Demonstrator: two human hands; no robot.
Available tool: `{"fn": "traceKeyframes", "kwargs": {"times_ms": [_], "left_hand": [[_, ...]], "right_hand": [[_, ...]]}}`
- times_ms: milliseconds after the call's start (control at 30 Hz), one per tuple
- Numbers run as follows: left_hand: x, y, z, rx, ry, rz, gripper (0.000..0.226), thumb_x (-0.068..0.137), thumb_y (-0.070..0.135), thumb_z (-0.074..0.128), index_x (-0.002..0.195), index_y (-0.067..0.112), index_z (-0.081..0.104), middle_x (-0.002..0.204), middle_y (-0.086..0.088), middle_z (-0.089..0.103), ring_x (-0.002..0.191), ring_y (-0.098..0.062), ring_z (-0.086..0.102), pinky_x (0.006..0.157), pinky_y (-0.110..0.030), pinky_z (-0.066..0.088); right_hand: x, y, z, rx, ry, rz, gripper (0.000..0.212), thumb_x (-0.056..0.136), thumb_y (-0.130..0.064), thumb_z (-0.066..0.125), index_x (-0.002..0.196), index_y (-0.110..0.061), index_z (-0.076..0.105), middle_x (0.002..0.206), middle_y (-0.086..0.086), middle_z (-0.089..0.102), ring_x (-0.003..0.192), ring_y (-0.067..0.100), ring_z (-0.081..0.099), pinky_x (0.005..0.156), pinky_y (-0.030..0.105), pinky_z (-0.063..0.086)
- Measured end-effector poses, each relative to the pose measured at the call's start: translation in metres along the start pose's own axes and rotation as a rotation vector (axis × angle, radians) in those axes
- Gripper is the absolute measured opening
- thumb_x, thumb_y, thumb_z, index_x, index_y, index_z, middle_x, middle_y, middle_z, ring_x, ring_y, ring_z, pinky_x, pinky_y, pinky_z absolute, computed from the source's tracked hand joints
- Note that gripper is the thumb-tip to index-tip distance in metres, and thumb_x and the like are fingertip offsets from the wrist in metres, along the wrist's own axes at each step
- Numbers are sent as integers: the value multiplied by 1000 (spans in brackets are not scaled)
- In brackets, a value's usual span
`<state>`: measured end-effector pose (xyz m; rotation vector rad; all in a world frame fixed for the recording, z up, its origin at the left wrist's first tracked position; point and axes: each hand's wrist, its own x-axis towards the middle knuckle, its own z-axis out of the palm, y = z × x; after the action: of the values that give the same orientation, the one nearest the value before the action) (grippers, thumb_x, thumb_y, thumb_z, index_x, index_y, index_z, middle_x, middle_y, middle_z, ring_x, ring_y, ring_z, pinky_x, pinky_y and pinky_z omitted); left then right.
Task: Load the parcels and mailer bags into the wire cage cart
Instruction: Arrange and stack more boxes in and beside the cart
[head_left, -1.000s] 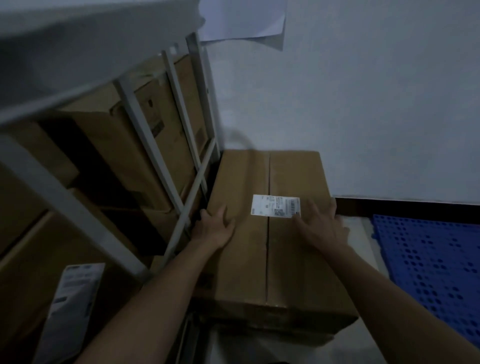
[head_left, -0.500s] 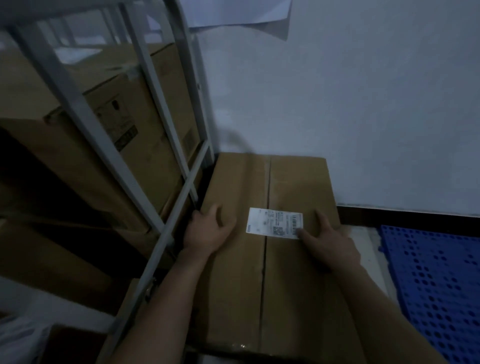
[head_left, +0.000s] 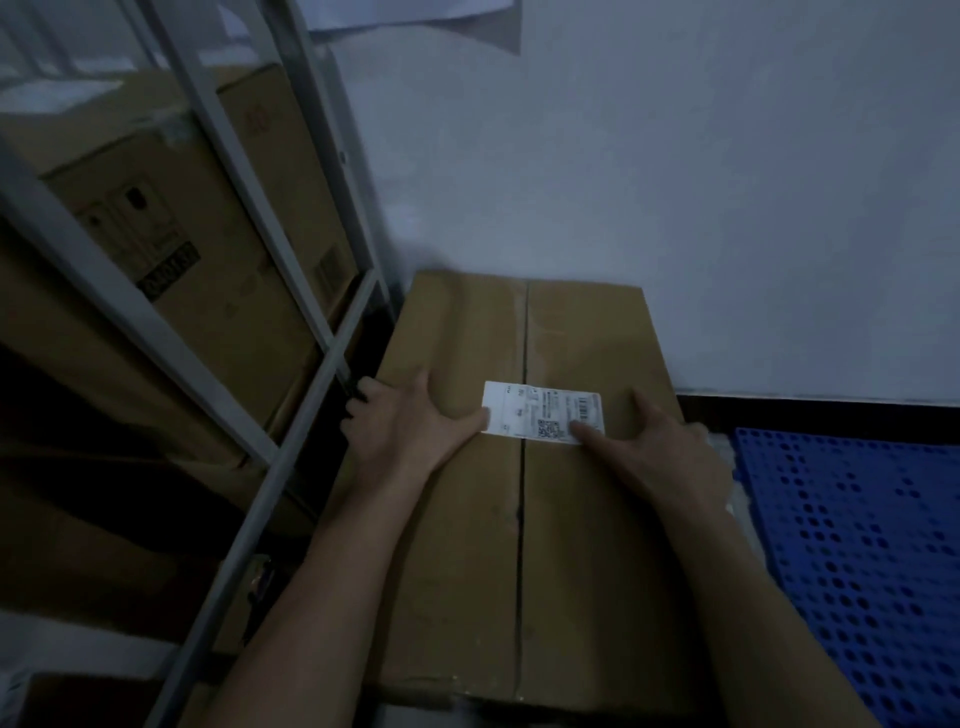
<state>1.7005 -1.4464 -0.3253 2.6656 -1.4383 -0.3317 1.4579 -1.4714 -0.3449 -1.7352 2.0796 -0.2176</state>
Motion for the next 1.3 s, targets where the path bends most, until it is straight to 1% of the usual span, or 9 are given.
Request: {"fn": "traceKeyframes", "kwargs": {"times_ms": [100, 167, 300, 400, 600, 767, 933, 1067, 1300], "left_hand": [[-21, 19, -23, -43, 33, 54, 103, 59, 95, 51, 146, 41, 31, 135, -19, 35, 116, -40, 44, 96, -48, 39], [-39, 32, -41, -52, 53, 78, 102, 61, 96, 48, 145, 41, 30, 138, -23, 33, 119, -44, 43, 98, -51, 39], [-81, 59, -100, -22, 76, 63, 108, 61, 97, 43, 151, 41, 20, 139, -25, 30, 120, -47, 42, 99, -54, 42], [-100, 82, -164, 12, 76, 40, 110, 63, 98, 39, 153, 39, 18, 135, -22, 33, 117, -42, 44, 97, -49, 40], [-141, 122, -300, 36, -50, 33, 111, 62, 100, 34, 155, 41, 17, 138, -24, 34, 120, -42, 43, 97, -47, 39], [-177, 152, -422, 79, -36, 50, 113, 61, 102, 26, 156, 42, 13, 136, -24, 35, 119, -41, 45, 97, -47, 42], [-222, 165, -528, 66, -9, 84, 115, 60, 103, 24, 156, 42, 11, 140, -26, 33, 125, -44, 42, 99, -50, 41], [-256, 154, -591, 103, 54, 60, 111, 61, 103, 25, 155, 43, 15, 136, -25, 37, 121, -42, 45, 97, -47, 41], [-269, 108, -640, 94, 145, 70, 104, 63, 99, 34, 150, 43, 24, 125, -17, 42, 110, -35, 51, 88, -40, 42]], "right_hand": [[-5, 11, -33, -1, 68, 17, 113, 56, -103, 40, 153, -48, 19, 146, 17, 43, 126, 36, 52, 89, 47, 48], [-13, 18, -61, 10, 107, 11, 117, 52, -106, 36, 152, -50, 19, 147, 14, 45, 128, 36, 50, 90, 48, 48], [-34, 13, -133, 3, 88, 1, 113, 59, -101, 43, 154, -47, 16, 148, 17, 39, 124, 36, 54, 90, 49, 50], [-42, -6, -201, -18, 68, 13, 115, 56, -104, 39, 154, -48, 16, 147, 19, 37, 122, 36, 55, 89, 48, 50], [-87, -43, -350, -82, -4, 76, 116, 57, -103, 37, 155, -45, 17, 149, 18, 35, 122, 36, 55, 88, 46, 49], [-131, -76, -474, -74, -21, 85, 116, 57, -102, 35, 156, -44, 16, 149, 17, 33, 121, 35, 56, 85, 45, 50], [-185, -100, -572, -55, 29, 83, 109, 61, -102, 33, 153, -46, 19, 138, 13, 40, 109, 31, 61, 75, 38, 48], [-230, -121, -614, -48, 26, 75, 109, 59, -103, 28, 152, -49, 18, 136, 12, 40, 108, 32, 61, 80, 42, 51], [-282, -167, -617, 19, 42, 60, 110, 63, -100, 32, 156, -43, 14, 150, 10, 27, 122, 33, 55, 86, 44, 50]]}}
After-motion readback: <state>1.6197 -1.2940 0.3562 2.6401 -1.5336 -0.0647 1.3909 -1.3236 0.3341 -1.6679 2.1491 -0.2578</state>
